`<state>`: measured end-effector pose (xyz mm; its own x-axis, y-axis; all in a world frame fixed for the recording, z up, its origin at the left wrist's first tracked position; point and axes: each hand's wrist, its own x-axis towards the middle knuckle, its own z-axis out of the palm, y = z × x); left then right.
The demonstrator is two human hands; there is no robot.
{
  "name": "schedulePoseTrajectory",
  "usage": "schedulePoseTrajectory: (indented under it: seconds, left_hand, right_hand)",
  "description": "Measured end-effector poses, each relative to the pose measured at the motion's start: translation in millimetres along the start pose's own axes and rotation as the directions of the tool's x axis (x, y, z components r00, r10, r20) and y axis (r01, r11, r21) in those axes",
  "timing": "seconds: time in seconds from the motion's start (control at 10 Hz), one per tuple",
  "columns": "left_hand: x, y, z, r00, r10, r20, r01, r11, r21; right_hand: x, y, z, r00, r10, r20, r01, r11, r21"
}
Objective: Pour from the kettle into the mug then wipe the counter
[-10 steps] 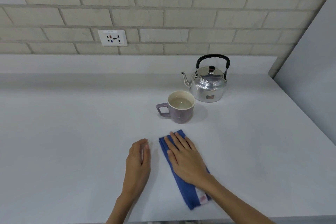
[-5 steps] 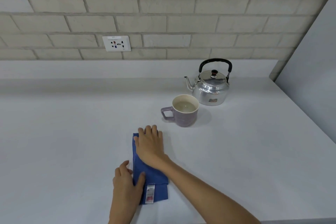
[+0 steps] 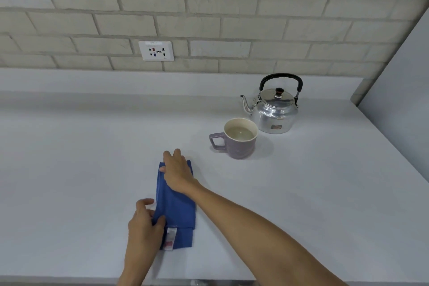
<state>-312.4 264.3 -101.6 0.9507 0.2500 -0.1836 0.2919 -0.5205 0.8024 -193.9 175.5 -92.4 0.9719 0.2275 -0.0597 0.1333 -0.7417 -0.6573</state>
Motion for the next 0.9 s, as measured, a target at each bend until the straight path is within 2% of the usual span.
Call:
schedulePoseTrajectory:
  seconds: [0.2,0.3,0.4,0.5,0.6,0.7,0.8,0.9]
  left_hand:
    - [1,-2,0,0.998,-0.001,-0.059,-0.001,0.999,-0.038]
    - [-1,-3,3,0.997,0.016,-0.081,-0.015,1.0,0.001]
    - [-7,-7,8,0.984,0.116,-0.133,-0.092,0.981,0.168]
    - [-15,-10,15,0.96,0.243,-0.138,-0.177,0.911,0.373]
    - [-16,-11,16,0.962,0.264,-0.07,-0.192,0.837,0.512]
    - [-11,-8,9,0.965,0.256,-0.047,-0.192,0.823,0.535]
    - [-6,10,8,0.944,0.326,-0.056,-0.25,0.814,0.525]
    - [3,40,12,0.882,0.466,-0.063,-0.395,0.807,0.438]
  right_hand:
    - [7,4,13,0.997,-0.013,-0.07,0.01,0.999,-0.03]
    - [7,5,9,0.998,-0.036,-0.042,0.035,0.999,-0.027]
    - [6,3,2,0.996,-0.066,-0.06,0.065,0.998,-0.021]
    - [-2,5,3,0.989,-0.124,-0.082,0.115,0.987,-0.115]
    - [-8,13,6,0.987,-0.159,0.04,0.164,0.963,-0.216]
    - [-12,14,-7,0.983,-0.132,0.125,0.151,0.976,-0.159]
    - [-25,19,-35,0.986,-0.124,0.115,0.125,0.992,0.006]
    - [-39,26,-75,0.991,-0.103,-0.085,0.113,0.986,0.124]
